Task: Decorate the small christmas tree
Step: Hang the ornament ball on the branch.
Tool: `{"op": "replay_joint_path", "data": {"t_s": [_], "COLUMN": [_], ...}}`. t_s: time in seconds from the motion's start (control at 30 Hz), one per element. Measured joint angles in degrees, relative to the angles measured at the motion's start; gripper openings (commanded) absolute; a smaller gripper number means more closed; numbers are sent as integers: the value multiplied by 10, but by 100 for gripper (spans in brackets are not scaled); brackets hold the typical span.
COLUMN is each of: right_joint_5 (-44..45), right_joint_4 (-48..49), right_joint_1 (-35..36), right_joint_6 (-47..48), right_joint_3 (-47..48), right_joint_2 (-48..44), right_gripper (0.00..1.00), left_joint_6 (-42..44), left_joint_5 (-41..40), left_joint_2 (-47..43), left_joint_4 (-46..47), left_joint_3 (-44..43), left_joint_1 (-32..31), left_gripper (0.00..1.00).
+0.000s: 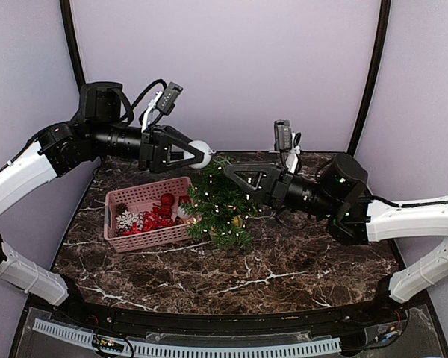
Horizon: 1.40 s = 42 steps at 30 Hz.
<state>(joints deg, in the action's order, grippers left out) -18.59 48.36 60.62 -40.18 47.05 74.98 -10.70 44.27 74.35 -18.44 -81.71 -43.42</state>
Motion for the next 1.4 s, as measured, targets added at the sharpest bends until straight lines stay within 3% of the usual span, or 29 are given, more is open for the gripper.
{"op": "replay_joint_path", "data": {"t_s": [0.2,1.2,1.4], "right_joint_5": [17,34,18], "right_joint_4": [12,14,14], "right_joint_1": [0,0,0], "right_joint_6": [-5,7,6], "right_joint_3": [-11,-4,3], "right_joint_2": [0,2,10], "right_gripper": [17,13,2], "left_joint_6": [0,-2,-2], "left_joint_5": [3,22,20], "left_joint_2": [0,-4,-5], "left_joint_4": [5,8,8], "left_joint_3": [0,8,12], "left_joint_1": [0,0,0], "left_gripper": [46,44,43]}}
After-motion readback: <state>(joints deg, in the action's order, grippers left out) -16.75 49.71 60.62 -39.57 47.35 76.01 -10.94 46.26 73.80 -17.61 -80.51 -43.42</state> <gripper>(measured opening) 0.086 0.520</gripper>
